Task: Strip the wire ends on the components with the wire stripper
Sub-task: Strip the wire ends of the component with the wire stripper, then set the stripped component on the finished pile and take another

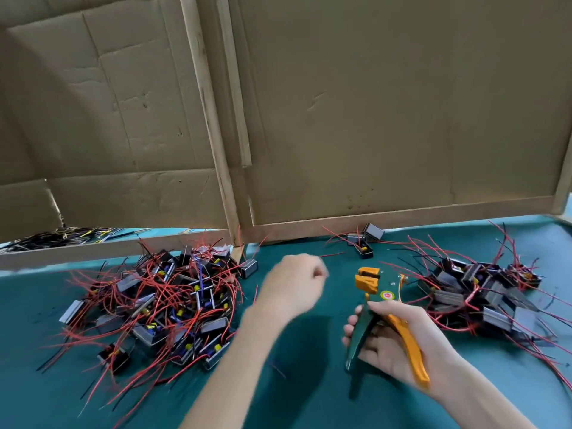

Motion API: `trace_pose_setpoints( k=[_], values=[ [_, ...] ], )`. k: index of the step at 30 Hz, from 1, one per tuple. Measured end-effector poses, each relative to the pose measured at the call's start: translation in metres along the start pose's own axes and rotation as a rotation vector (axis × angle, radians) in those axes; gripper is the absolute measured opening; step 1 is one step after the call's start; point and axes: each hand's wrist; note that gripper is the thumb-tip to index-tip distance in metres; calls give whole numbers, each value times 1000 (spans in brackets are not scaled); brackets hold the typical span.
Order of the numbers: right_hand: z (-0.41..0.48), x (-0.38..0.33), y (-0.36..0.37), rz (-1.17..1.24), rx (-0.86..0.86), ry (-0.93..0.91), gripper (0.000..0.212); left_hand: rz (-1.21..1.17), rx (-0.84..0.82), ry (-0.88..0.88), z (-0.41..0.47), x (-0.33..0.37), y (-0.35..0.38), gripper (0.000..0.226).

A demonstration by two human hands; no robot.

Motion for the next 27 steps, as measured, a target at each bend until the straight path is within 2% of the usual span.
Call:
trace_pose_setpoints(
  k=[3,5,9,13,15,16,21,24,26,27],
  values=[
    [0,0,2,-31,-10,9,18,337,-109,-235,-9,-54,-20,24],
    [2,0,0,-50,-16,22,18,414,-217,-316,-12,-73,-28,19],
    [1,-1,-2,-63,-18,29,20,393,-316,-345,-10,-80,-25,18],
    [2,-3,-9,-39,-22,39,41,399,-375,-268,-6,-77,-11,18],
    [2,-3,-11,-30,-17,34,44,278,-349,-196,-6,-75,-13,6],
    [1,-3,-11,-29,-19,30,44,186,-309,-158,-6,-73,-16,7],
    [1,-6,-13,-38,-13,-13,42,-478,10,-5,-4,-52,-23,11],
    [-1,-8,-12,-34,-4,-31,33,-792,174,-91,0,-43,-13,7],
    [-2,-8,-12,-27,5,-46,24,-879,224,-169,1,-43,-5,2],
    [-3,-9,-13,-24,6,-51,22,-896,215,-203,2,-45,-2,6]
  ],
)
Point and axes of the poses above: each hand's wrist, its own z-axis towards the middle knuckle, its own y-axis out of the palm, x = y × z, and after that the axes turned 2 degrees about z, right-handed
